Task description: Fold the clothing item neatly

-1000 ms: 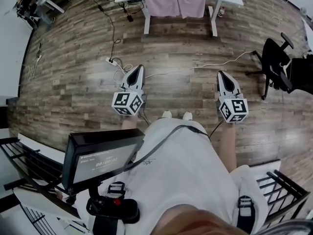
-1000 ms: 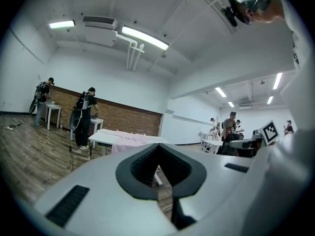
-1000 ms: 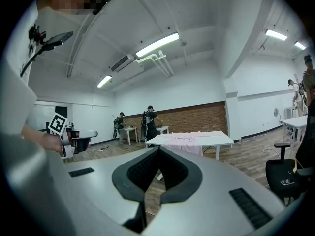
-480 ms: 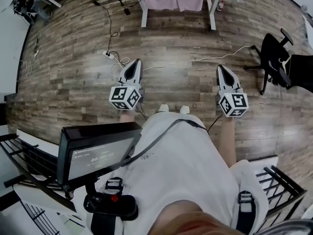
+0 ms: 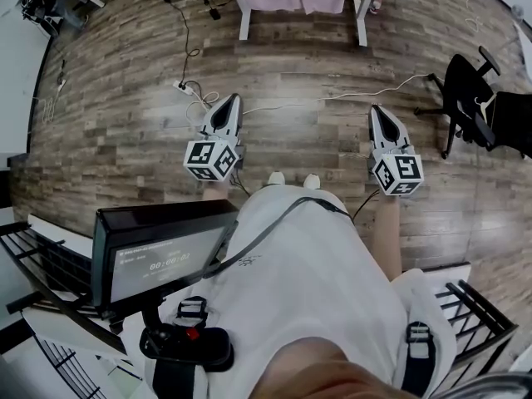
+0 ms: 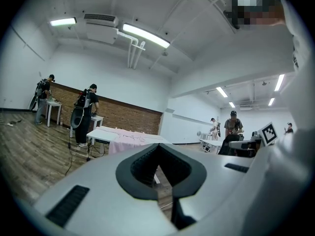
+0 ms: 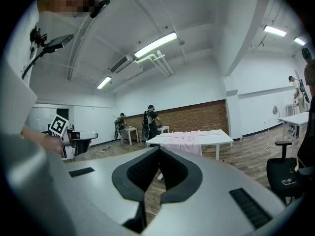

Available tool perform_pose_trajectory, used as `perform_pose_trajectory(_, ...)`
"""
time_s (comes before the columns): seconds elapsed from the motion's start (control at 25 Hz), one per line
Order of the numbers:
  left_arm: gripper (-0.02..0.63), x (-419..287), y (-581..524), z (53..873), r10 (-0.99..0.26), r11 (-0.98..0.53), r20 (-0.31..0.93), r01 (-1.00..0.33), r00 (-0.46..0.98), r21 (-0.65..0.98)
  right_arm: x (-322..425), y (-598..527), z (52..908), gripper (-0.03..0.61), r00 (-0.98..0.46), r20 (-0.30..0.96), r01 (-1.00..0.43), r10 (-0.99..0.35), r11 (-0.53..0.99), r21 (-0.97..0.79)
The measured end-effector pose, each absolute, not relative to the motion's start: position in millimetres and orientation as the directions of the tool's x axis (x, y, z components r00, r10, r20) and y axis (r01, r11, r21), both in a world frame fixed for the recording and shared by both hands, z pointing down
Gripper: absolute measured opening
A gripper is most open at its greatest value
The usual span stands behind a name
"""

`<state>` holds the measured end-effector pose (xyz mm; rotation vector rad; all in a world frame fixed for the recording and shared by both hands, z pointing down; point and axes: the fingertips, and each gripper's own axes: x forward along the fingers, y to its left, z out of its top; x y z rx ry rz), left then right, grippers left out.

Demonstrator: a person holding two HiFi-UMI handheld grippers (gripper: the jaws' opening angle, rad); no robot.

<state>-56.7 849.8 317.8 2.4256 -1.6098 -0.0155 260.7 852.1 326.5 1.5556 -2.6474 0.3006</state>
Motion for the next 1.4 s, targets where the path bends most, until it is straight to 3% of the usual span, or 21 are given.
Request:
perform_pose_trajectory(1.04,0.002,-51,851,309,-0.917,-0.351,0.121,-0.911,0.381,0.216,247,849,318,0.002,-0.556,0.165,-0.831,-0.815,0.541,-0.130)
perform_pose_trajectory(1.4,0.002,-20,870,326,-0.919,-0.347,0.122,-0.917,0.374,0.198,275,865,334,0.003,-0.569,0.148,-0.822,-0.809,0.553,-0.136)
